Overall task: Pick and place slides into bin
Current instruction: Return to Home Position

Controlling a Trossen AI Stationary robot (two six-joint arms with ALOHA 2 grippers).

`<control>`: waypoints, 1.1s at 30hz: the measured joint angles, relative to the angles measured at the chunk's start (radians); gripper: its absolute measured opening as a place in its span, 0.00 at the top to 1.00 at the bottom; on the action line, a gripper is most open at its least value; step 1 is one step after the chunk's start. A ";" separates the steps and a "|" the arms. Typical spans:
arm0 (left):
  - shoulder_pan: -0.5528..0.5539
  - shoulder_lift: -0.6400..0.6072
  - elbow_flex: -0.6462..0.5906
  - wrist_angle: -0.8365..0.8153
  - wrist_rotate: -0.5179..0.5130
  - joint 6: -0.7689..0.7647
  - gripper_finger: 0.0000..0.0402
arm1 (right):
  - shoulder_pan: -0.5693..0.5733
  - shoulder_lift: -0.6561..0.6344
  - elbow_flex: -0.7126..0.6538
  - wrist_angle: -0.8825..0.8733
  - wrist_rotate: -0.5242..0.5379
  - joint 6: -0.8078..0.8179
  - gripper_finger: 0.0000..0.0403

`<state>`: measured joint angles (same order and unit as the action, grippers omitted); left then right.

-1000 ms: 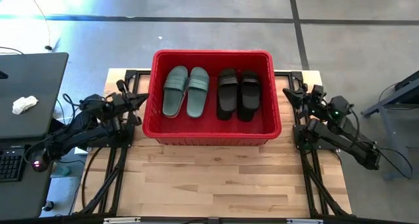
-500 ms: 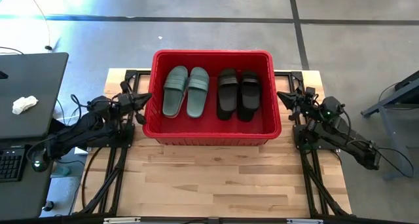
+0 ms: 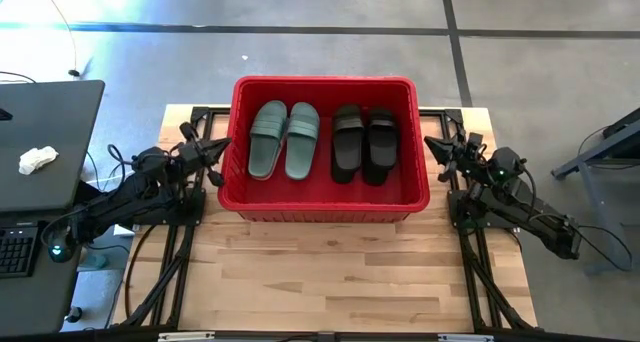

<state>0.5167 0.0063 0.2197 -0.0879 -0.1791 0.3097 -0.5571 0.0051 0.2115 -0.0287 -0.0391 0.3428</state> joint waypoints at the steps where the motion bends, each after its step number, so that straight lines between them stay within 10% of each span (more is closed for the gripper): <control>1: 0.000 0.000 -0.001 0.012 -0.024 0.022 1.00 | -0.005 0.000 0.000 0.011 0.010 -0.008 1.00; 10: 0.001 0.001 -0.001 0.042 -0.179 0.094 1.00 | -0.179 0.047 0.000 0.146 -0.066 -0.014 1.00; 13: 0.001 0.001 -0.001 0.054 -0.100 0.073 1.00 | -0.234 0.088 0.000 0.155 -0.206 0.019 1.00; 33: 0.000 0.000 0.001 -0.041 0.014 -0.069 1.00 | -0.262 0.110 0.000 -0.099 -0.197 -0.037 1.00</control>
<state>0.5169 0.0063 0.2209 -0.1285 -0.1647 0.2403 -0.8196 0.1154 0.2119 -0.1277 -0.2363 0.3054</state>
